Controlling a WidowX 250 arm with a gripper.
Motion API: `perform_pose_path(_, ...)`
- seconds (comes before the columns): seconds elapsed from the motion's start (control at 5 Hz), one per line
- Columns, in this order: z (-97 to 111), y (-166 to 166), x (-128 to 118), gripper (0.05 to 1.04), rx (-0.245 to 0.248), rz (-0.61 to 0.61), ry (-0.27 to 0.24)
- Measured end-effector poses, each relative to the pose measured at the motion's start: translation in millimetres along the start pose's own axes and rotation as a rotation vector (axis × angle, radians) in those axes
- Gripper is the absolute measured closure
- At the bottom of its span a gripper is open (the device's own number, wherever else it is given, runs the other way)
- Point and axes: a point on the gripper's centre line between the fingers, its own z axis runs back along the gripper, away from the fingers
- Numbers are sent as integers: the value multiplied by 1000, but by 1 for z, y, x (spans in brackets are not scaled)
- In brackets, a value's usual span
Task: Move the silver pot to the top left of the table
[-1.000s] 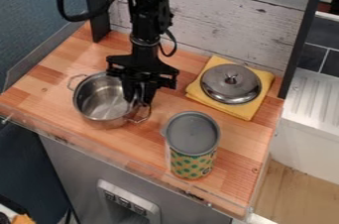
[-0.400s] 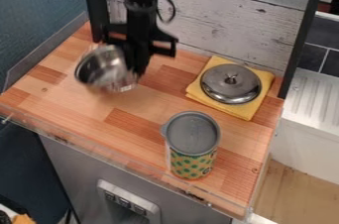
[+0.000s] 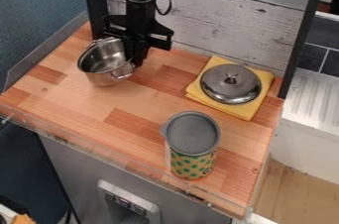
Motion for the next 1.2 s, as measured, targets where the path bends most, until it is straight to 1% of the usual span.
perform_pose_path(0.4, -14, 6, 23, 1016, -4, -19, -6)
perform_pose_path(0.6, -15, 5, 23, 988, -7, -19, 1)
perform_pose_path(0.8, -15, 4, 20, 816, -10, -18, 18)
perform_pose_path(1.0, 9, 5, 20, 538, -28, -20, -15)
perform_pose_path(1.2, 28, 6, 17, 231, -32, -45, -34)
